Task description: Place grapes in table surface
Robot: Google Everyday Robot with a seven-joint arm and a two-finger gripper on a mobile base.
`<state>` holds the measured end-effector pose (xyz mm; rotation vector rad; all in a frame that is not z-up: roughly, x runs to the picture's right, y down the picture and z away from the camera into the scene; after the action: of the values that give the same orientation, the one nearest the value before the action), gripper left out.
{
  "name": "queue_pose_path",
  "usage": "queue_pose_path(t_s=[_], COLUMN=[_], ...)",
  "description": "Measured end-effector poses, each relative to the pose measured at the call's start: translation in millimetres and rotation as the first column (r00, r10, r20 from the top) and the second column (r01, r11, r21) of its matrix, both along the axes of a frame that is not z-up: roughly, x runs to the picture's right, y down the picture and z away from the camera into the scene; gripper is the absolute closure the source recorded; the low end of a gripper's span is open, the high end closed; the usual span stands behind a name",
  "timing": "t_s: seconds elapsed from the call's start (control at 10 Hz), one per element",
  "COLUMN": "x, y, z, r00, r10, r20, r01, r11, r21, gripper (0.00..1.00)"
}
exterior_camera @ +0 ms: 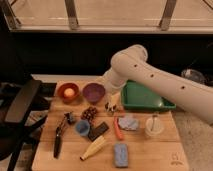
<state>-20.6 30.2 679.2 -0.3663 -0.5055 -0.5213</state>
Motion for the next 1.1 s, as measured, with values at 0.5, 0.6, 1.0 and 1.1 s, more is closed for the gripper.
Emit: queue_pose_path(t_s=[0.5,0.6,1.0,1.1], x=[-55,-59,-73,-73], y=[39,46,69,68], z=[30.9,43.9,77.1,77.3], r00=[0.983,0.982,0.983,0.984], r10=[-0.144,-0.148,-0.142,-0.139], r20=[0.115,0.12,0.113,0.111], r01=[0.151,0.158,0.157,0.154], r11=[0.9873,0.9848,0.9776,0.9784], r21=[-0.05,-0.072,-0.14,-0.138], gripper=[0.2,0.2,0.2,0.2])
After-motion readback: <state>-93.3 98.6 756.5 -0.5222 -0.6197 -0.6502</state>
